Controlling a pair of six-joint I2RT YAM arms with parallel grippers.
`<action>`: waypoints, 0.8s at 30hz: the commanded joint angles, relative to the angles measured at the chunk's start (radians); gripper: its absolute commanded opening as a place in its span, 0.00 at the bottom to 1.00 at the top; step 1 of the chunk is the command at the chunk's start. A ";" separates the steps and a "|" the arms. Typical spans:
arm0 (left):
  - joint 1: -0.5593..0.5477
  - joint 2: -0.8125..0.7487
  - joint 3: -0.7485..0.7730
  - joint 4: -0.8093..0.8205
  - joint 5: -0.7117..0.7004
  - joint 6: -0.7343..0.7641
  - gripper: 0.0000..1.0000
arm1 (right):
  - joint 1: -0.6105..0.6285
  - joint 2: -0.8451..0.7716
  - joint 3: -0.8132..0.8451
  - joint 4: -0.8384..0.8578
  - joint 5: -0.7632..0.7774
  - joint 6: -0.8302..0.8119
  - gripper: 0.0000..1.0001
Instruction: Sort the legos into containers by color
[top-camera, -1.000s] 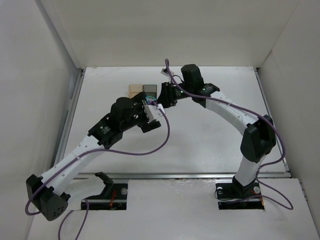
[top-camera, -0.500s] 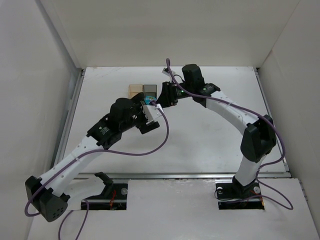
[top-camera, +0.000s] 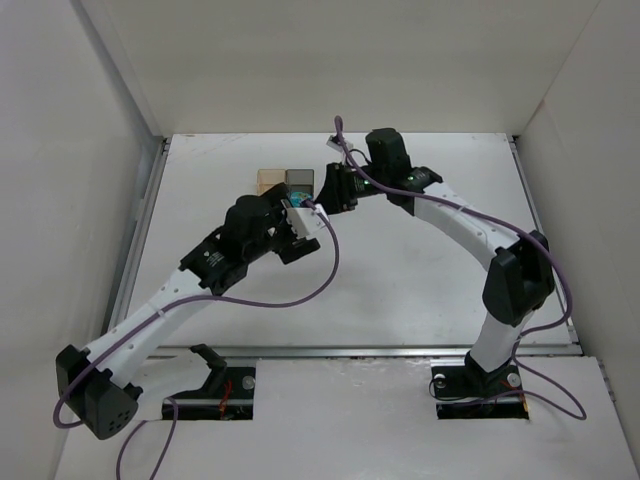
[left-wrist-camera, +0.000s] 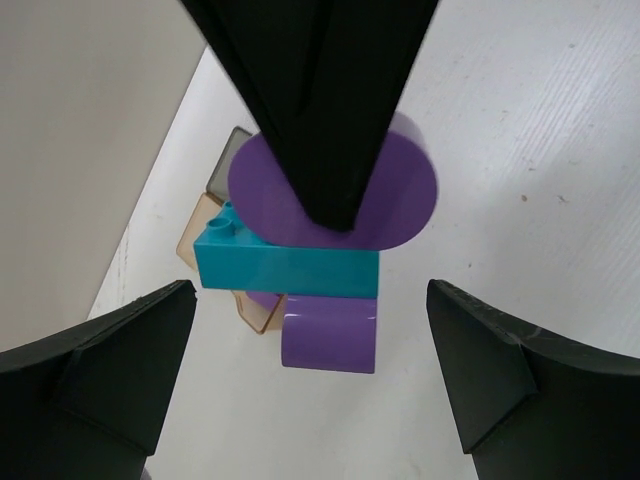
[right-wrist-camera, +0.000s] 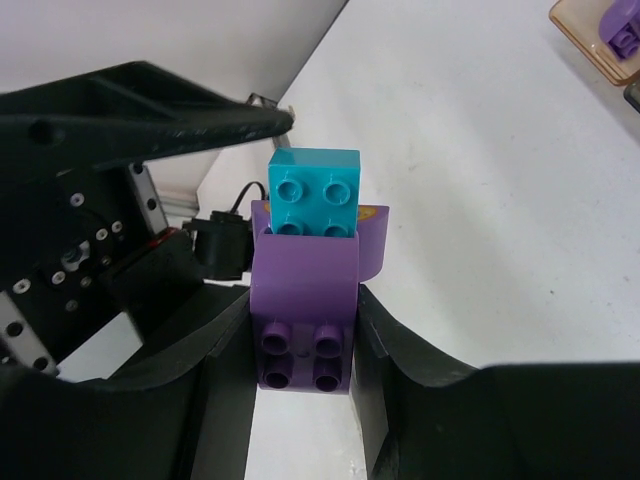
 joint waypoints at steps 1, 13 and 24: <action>0.014 -0.035 -0.008 0.028 -0.075 -0.047 1.00 | 0.004 -0.072 0.011 0.074 -0.031 0.013 0.00; 0.014 -0.206 -0.083 -0.018 0.069 -0.099 1.00 | 0.004 -0.063 0.065 0.083 -0.033 0.051 0.00; 0.014 -0.040 -0.032 -0.006 0.041 -0.079 1.00 | 0.013 -0.074 0.074 0.101 -0.024 0.096 0.00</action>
